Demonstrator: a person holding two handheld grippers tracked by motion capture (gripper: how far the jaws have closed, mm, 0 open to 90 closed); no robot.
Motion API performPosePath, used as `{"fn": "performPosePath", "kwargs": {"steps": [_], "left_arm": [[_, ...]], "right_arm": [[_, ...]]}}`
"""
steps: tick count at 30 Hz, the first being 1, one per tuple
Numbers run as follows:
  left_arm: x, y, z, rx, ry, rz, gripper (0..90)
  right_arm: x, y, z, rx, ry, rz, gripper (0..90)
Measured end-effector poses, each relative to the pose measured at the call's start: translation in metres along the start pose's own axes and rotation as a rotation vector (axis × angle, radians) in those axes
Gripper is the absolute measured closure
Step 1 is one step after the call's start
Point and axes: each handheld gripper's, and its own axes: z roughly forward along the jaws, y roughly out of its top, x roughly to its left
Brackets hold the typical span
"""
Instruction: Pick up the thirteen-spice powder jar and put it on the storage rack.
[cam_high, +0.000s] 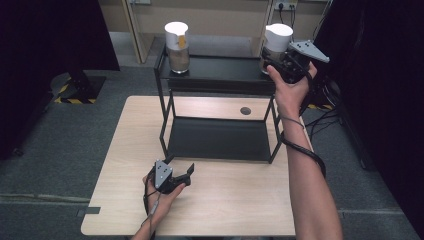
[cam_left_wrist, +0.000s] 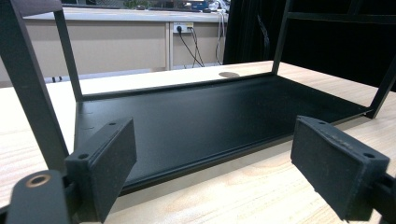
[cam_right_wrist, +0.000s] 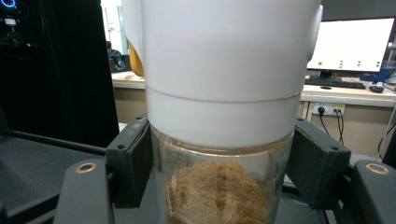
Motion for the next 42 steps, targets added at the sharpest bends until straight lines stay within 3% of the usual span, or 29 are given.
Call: {"fn": "performPosePath", "kwargs": {"steps": [7,13,20,36,42], "left_arm": [[0.0,-0.0001,0.0,-0.001,-0.001,0.001,13.5],[-0.0001,0.0,0.0,0.0,-0.001,0.002,13.5],[-0.0002,0.0002,0.0,0.001,-0.002,0.006,13.6],[-0.0005,0.0002,0.0,0.001,-0.001,0.007,13.5],[-0.0006,0.0002,0.0,0.001,-0.001,0.008,13.5]], "right_arm": [[-0.0009,0.0,0.0037,0.011,-0.005,0.011,30.9],[0.0012,0.0003,0.0059,0.025,-0.012,-0.02,30.9],[0.0011,-0.0002,0.007,0.023,-0.008,-0.021,30.8],[0.0022,-0.0035,0.0056,0.003,-0.011,0.003,30.0],[0.0052,-0.0024,0.0025,-0.012,-0.017,0.001,23.1]]}}
